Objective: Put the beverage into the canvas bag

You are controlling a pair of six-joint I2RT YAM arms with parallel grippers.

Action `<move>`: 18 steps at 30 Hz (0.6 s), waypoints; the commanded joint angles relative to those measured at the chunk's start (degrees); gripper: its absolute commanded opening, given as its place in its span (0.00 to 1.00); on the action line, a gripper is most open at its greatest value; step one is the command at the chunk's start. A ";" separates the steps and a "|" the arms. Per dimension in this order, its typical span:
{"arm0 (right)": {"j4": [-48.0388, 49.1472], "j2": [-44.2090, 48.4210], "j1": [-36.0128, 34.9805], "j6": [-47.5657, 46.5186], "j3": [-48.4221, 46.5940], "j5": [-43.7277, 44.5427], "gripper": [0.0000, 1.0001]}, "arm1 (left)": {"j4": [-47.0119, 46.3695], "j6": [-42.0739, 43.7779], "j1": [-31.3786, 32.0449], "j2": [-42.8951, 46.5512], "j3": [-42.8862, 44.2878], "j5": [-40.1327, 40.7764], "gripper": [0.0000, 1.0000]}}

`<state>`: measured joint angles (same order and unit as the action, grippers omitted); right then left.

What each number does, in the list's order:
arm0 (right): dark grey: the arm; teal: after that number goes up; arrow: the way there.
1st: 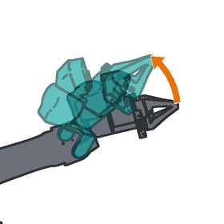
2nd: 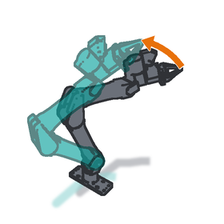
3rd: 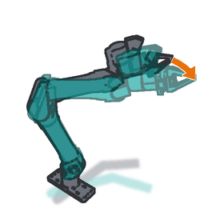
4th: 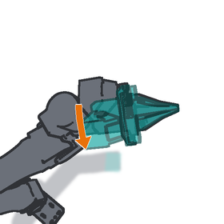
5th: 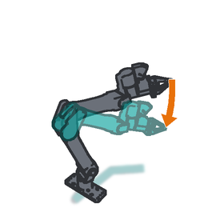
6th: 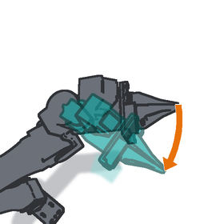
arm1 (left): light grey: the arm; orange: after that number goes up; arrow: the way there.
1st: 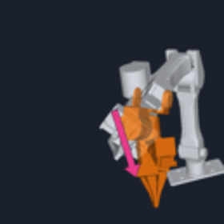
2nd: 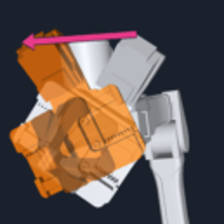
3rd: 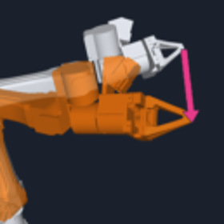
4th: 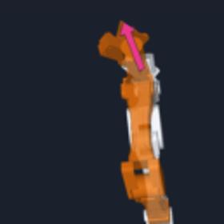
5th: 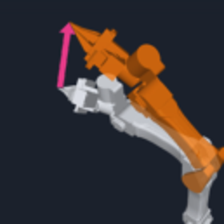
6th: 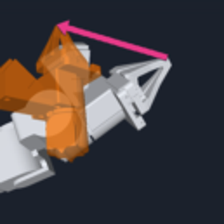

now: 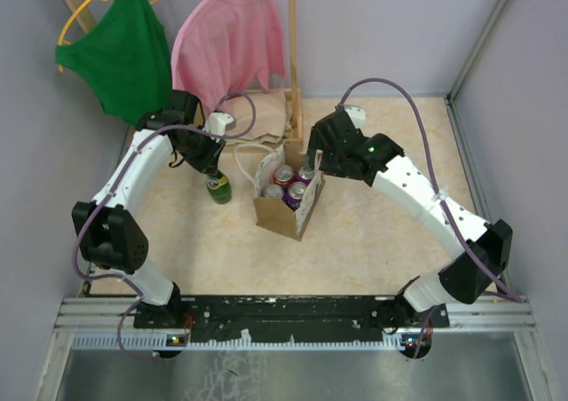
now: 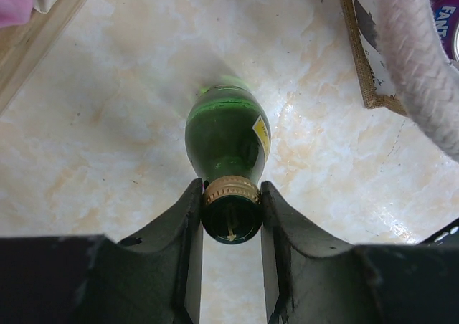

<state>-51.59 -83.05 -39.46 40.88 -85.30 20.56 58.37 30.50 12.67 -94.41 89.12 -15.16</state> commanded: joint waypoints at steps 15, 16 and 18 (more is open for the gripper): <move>3.03 2.55 0.97 1.13 1.19 -1.20 0.99 | -0.99 -0.54 0.24 0.92 6.28 -3.26 0.00; 3.12 2.54 0.97 1.08 1.24 -1.22 0.99 | -1.06 -0.60 0.25 1.07 6.46 -3.24 0.00; 3.25 2.62 0.94 1.04 1.33 -1.32 0.99 | -1.28 -0.58 0.25 1.47 6.42 -3.13 0.00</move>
<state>-50.57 -82.65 -38.83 41.28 -83.68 19.16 59.48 30.15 12.67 -94.89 91.72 -16.34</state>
